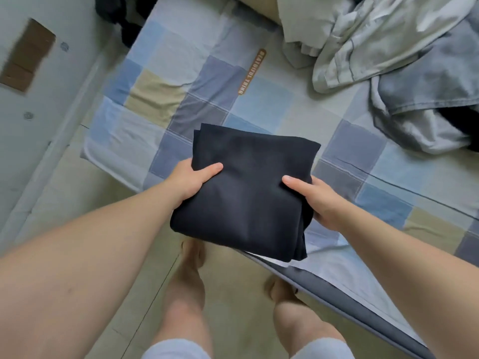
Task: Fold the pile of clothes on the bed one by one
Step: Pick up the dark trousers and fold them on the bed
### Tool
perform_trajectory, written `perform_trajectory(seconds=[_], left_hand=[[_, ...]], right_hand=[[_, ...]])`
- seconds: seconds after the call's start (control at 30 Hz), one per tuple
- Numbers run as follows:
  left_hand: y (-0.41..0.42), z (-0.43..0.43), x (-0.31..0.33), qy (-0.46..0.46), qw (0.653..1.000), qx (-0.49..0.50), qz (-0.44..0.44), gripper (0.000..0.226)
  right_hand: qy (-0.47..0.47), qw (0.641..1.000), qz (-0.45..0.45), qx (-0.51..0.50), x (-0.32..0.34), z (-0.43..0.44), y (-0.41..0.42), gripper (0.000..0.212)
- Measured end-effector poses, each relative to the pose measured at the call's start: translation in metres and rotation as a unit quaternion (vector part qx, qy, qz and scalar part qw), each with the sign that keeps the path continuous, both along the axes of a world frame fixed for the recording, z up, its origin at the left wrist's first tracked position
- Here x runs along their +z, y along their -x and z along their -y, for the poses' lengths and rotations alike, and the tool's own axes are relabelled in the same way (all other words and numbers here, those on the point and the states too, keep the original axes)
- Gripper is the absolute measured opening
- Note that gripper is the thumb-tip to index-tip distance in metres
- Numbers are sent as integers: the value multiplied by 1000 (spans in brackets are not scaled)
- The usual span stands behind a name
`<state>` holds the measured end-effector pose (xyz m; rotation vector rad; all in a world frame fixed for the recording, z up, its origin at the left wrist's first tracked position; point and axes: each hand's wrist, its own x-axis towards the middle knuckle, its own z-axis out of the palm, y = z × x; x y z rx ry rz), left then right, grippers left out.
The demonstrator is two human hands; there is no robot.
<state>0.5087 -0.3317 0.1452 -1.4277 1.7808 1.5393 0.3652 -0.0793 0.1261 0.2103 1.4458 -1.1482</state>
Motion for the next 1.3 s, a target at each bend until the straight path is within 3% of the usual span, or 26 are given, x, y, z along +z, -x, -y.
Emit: perform_trajectory(seconds=[0.3, 0.57, 0.8, 0.97, 1.07, 1.13, 1.2, 1.23, 1.3], left_hand=[[-68, 234, -54, 105, 994, -41, 8, 53], [-54, 394, -106, 130, 985, -113, -17, 57], [-59, 428, -145, 107, 984, -136, 32, 60], [-71, 425, -140, 97, 979, -173, 52, 57], [-74, 423, -132, 133, 972, -187, 46, 56], [-74, 420, -124, 253, 938, -236, 7, 64], [-77, 412, -116, 411, 848, -327, -69, 66], [-79, 407, -115, 443, 808, -370, -119, 64], [-86, 397, -123, 426, 753, -466, -185, 62]], right_hand=[[16, 999, -20, -30, -54, 230, -92, 41], [-10, 994, -16, -110, -110, 375, -128, 47], [-86, 991, -24, -102, -138, 406, -130, 50], [-126, 992, 3, -32, -123, 398, -129, 42], [-182, 981, -43, 50, -113, 398, -130, 57], [-244, 951, -163, 94, -105, 400, -134, 80], [-298, 845, -398, 195, -97, 403, -141, 96], [-287, 787, -490, 240, -95, 405, -146, 100], [-235, 724, -579, 293, -96, 412, -158, 107]])
